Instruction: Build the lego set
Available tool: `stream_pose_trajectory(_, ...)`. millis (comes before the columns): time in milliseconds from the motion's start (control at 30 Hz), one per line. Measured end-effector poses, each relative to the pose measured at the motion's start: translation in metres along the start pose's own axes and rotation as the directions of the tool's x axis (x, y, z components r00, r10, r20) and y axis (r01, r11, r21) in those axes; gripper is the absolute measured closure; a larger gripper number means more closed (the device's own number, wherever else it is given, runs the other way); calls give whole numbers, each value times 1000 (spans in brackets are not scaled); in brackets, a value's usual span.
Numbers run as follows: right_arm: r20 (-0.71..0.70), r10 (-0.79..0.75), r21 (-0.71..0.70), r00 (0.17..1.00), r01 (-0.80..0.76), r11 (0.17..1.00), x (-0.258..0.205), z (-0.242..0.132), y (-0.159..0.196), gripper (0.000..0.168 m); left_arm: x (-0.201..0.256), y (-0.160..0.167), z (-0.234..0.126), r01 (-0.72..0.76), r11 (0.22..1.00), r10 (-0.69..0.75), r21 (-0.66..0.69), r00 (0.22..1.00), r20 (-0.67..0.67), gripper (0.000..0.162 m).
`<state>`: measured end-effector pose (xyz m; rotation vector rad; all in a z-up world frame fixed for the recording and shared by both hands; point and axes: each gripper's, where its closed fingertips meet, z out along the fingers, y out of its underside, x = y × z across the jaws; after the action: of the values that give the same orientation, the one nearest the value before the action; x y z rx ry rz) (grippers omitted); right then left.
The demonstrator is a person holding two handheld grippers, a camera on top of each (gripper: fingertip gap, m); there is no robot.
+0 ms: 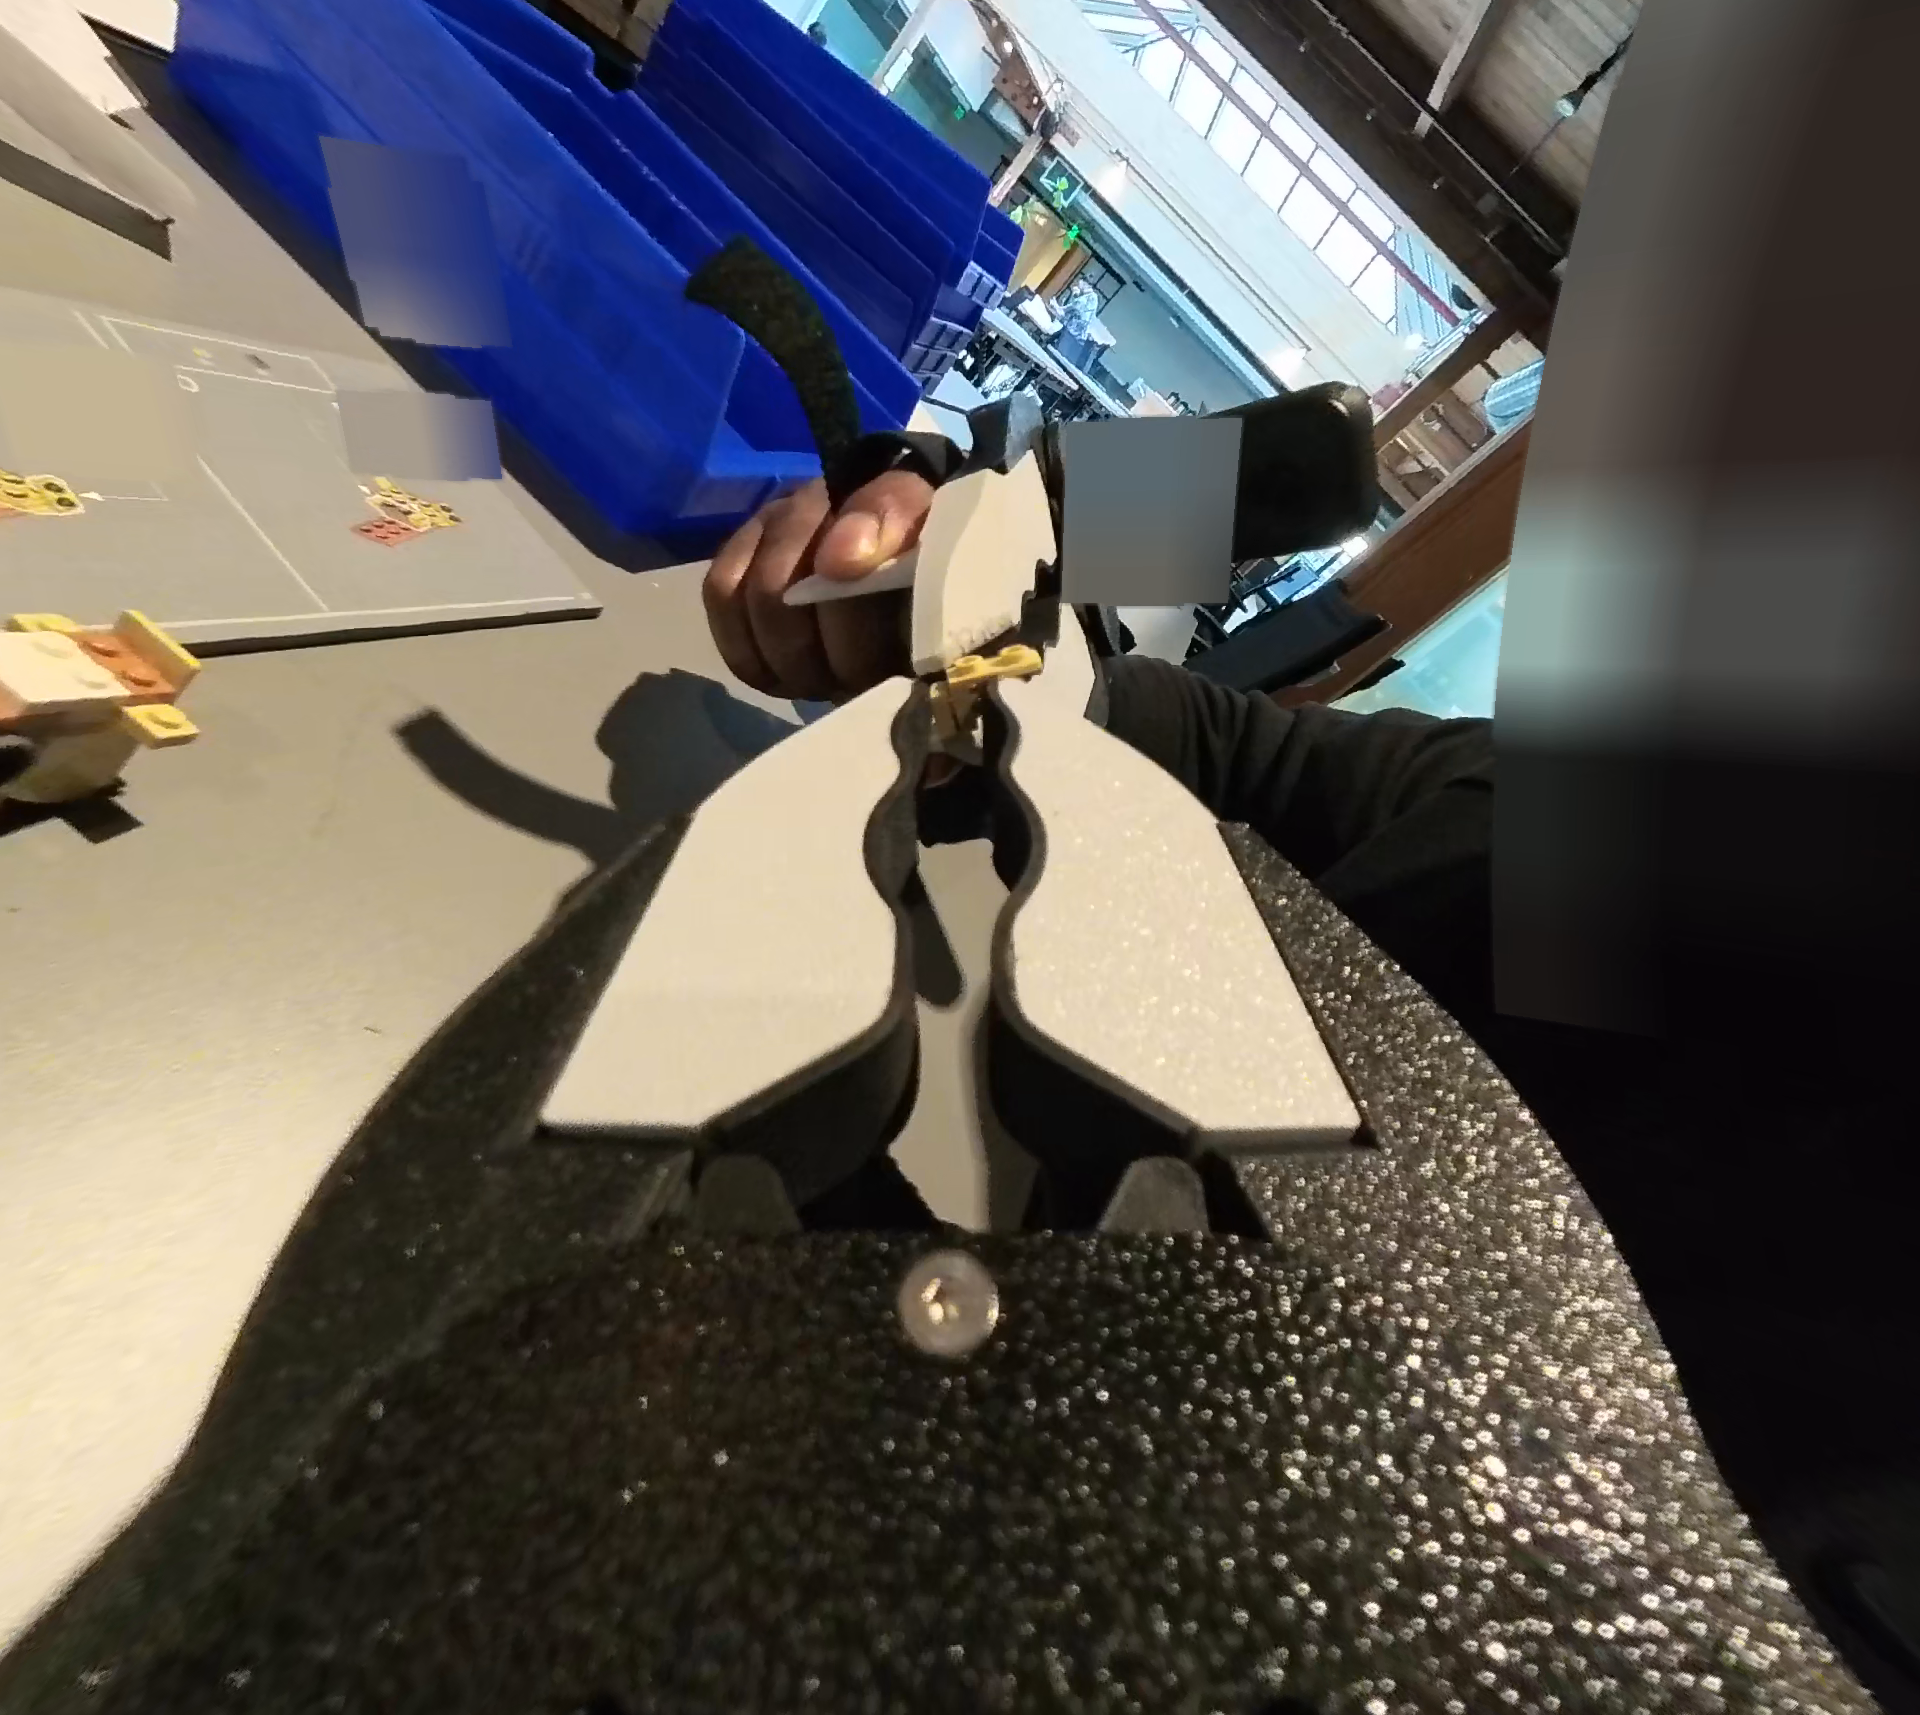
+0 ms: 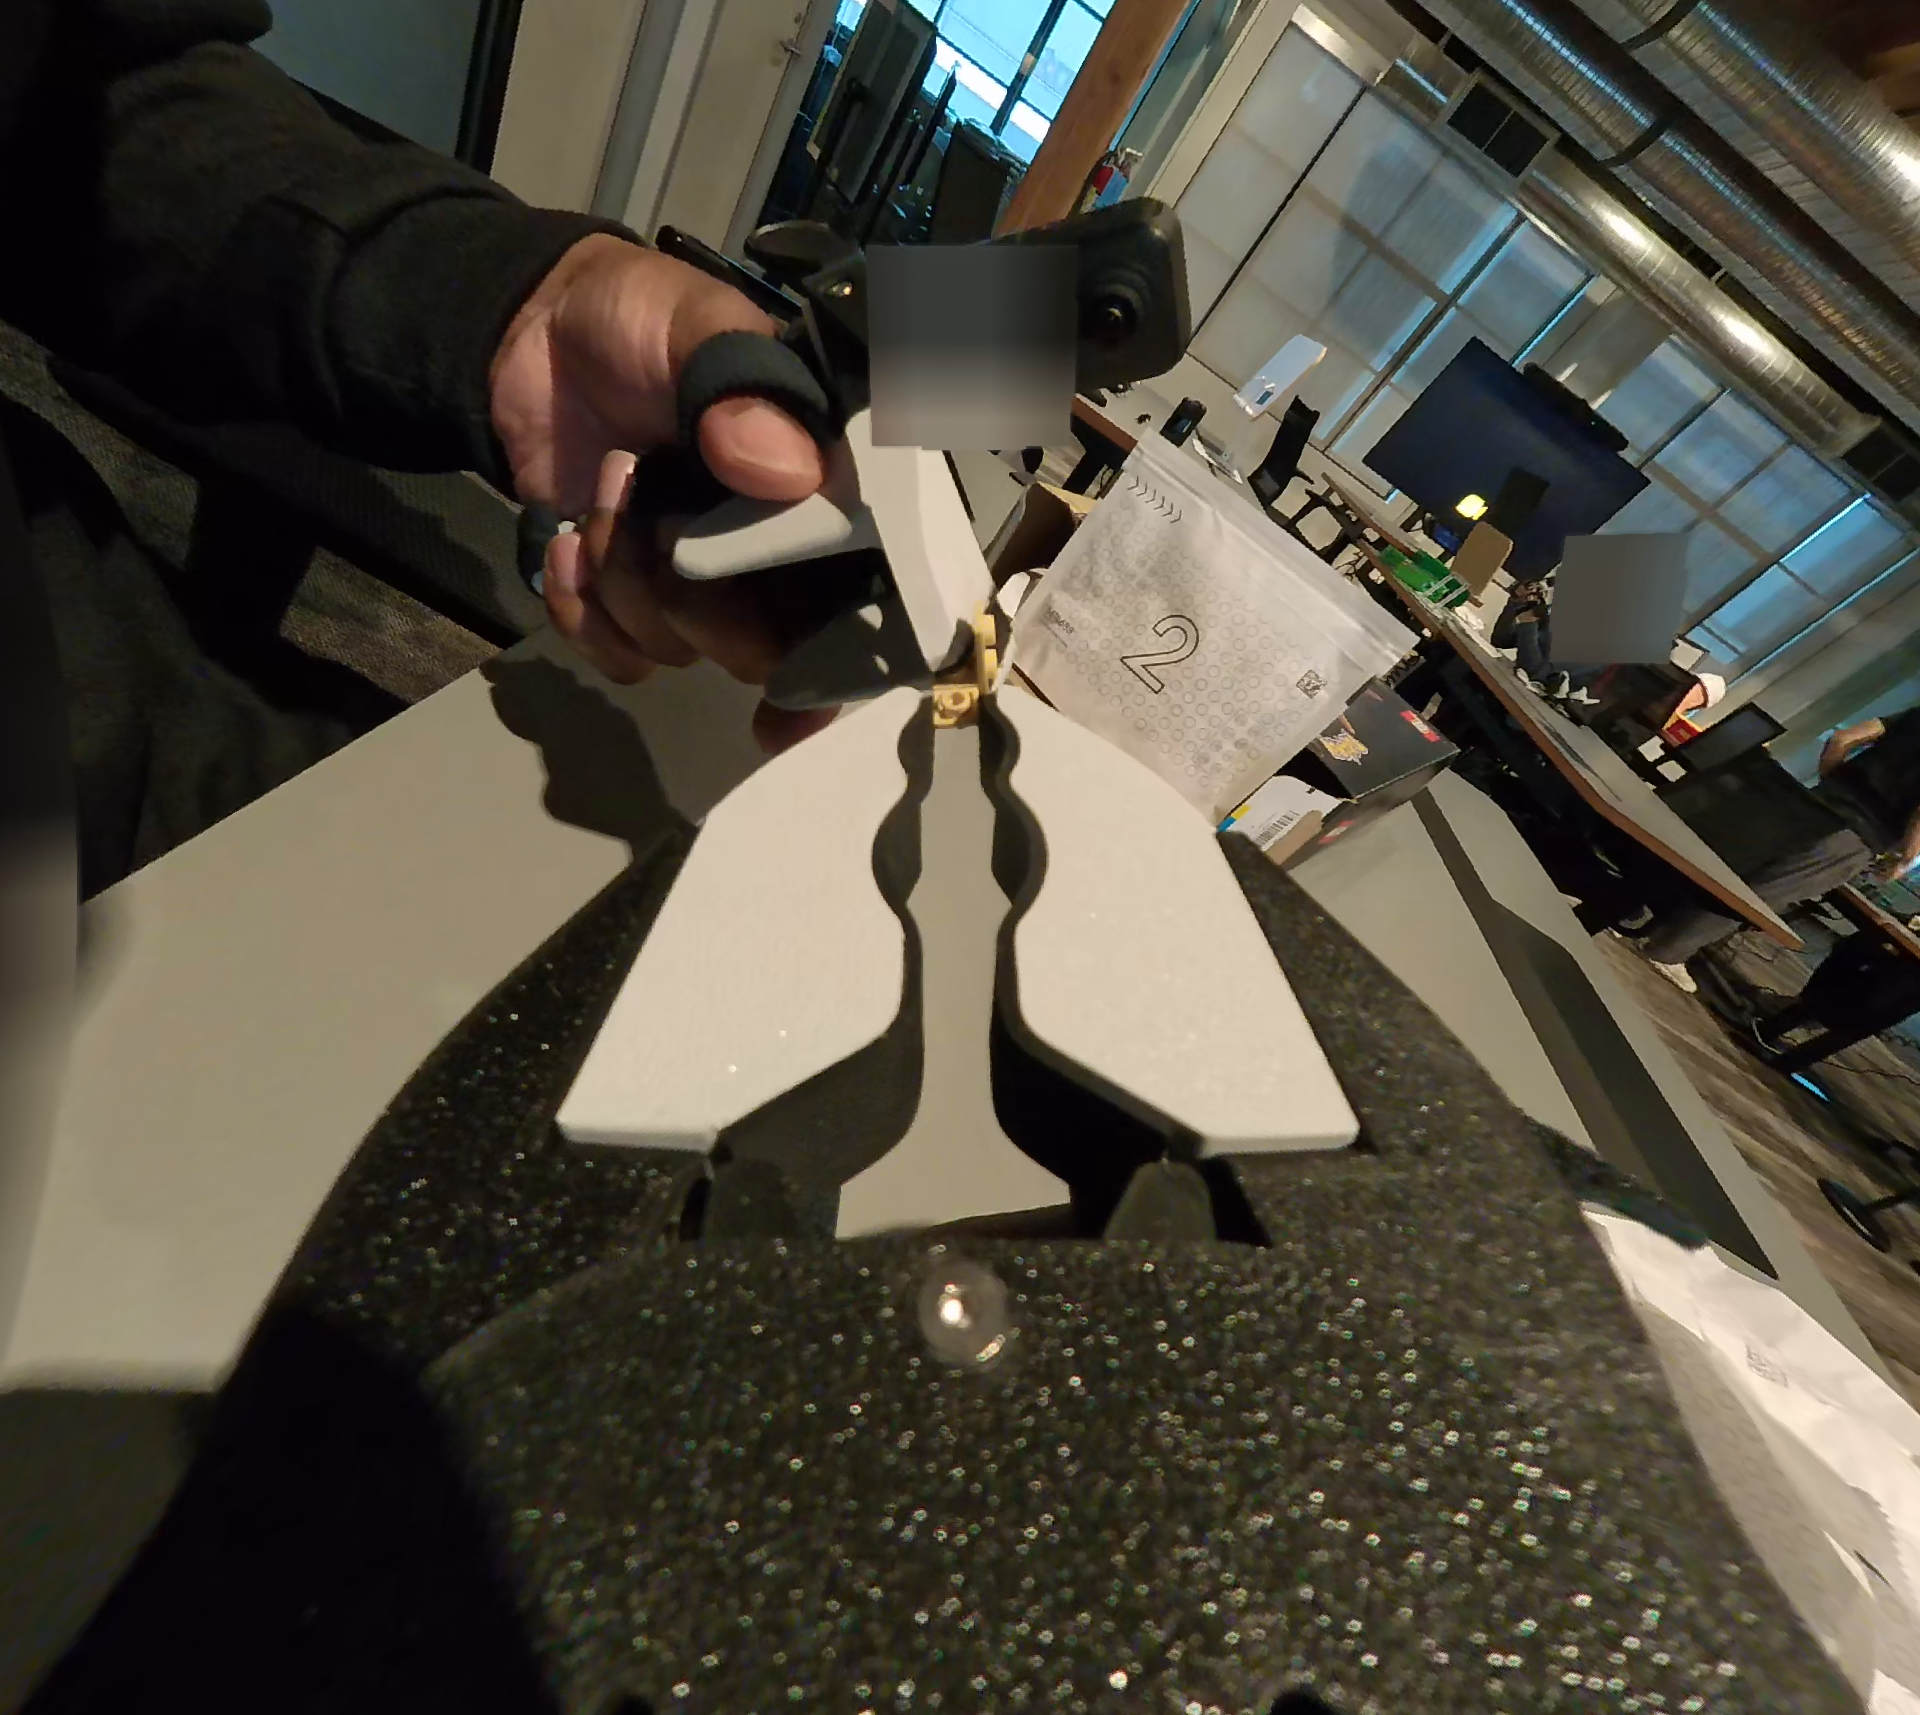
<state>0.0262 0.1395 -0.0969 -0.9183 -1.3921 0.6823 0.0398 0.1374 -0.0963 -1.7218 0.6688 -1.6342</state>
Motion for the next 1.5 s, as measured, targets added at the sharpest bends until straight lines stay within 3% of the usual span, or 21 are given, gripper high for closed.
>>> stream_pose_trajectory(667, -8, -15, -12, 1000, 15, 1000, -2, 1, 2, 160, -2, 3, -1, -25, 999, 25, 37, 1000, 0, 154)
stream_pose_trajectory(1100, -33, -7, -44, 999, 6, 999, -1, 4, 9, 161, -4, 0, -6, 93, 990, -87, 109, 994, -58, 155)
stream_pose_trajectory(1500, -36, -2, -47, 999, 0, 999, -4, 6, 10, 160, -6, 4, -6, 77, 991, -75, 108, 997, -23, 155)
